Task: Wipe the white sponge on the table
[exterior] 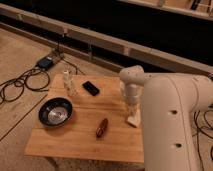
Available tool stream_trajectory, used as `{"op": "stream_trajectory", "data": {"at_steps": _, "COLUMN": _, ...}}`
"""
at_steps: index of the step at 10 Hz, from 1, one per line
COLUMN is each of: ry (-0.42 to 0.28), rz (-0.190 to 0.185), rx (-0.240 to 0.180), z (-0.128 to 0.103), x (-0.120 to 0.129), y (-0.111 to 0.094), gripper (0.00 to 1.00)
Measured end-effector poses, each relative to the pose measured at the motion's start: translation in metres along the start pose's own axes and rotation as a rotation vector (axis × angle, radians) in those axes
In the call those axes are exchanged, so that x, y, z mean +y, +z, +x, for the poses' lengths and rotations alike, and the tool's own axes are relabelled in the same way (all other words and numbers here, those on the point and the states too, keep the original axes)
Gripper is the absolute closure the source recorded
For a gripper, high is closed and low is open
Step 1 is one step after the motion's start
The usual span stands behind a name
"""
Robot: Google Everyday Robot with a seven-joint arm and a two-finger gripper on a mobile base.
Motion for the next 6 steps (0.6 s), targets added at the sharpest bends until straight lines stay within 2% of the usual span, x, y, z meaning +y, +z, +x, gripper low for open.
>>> {"op": "stream_trajectory", "data": {"at_steps": 2, "ry": -0.068, "rz": -0.039, "rx": -0.029, "z": 0.002, "x": 0.038, "y": -0.007, "gripper": 1.0}}
{"op": "stream_trajectory", "data": {"at_steps": 3, "ry": -0.108, "rz": -0.067, "rx": -0.032, "z": 0.013, "x": 0.06, "y": -0.007, "gripper": 1.0}}
{"op": "stream_trajectory", "data": {"at_steps": 5, "ry": -0.144, "rz": -0.111, "rx": -0.016, "z": 0.039, "x": 0.082, "y": -0.002, "gripper": 1.0}}
{"op": "stream_trajectory", "data": {"at_steps": 6, "ry": -0.152, "rz": -0.13, "rx": 0.008, "z": 0.058, "x": 0.088, "y": 0.003, "gripper": 1.0}}
